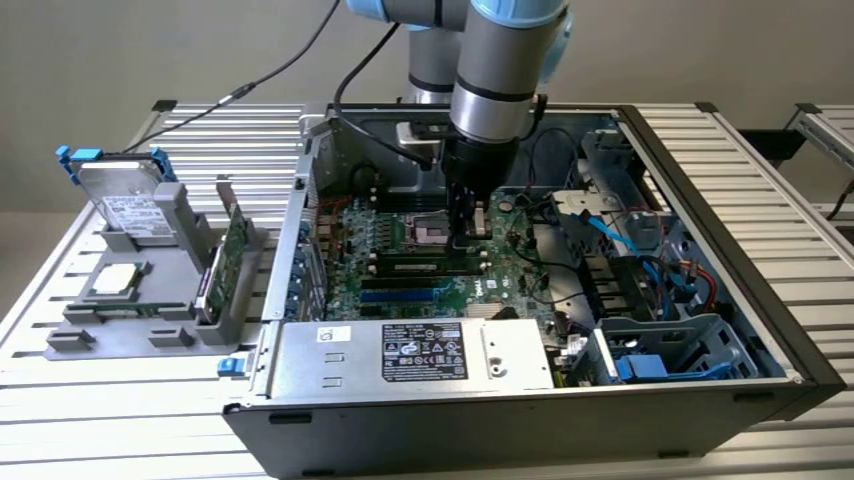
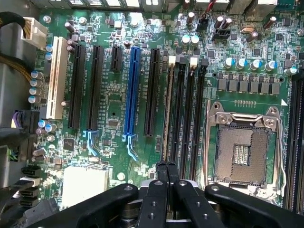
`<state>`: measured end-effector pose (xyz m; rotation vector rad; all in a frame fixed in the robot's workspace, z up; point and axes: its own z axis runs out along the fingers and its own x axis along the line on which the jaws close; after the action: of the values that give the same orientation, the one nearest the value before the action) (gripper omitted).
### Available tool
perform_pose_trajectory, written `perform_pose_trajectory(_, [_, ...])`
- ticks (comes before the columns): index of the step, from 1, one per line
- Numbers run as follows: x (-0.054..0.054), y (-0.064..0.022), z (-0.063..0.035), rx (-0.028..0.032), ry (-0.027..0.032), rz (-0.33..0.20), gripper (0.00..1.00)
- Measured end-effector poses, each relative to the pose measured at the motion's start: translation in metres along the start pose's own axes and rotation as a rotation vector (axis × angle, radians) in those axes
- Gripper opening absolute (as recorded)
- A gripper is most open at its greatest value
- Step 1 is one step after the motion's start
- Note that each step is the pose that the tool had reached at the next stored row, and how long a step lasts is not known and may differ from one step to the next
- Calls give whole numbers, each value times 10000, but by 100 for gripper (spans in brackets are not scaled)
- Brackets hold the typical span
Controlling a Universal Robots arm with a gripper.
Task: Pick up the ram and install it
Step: 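Press down the ram until it locks into place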
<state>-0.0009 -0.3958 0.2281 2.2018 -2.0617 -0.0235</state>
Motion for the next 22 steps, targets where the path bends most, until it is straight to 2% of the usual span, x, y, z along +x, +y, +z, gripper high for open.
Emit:
perform_pose_trajectory(3, [3,25,-45,-4,-11,-3,10])
perform_pose_trajectory(14, [-12,240,-23,-5,-8,-2,10])
perform_pose_trajectory(22, [-19,257,50,-1,5,0,10])
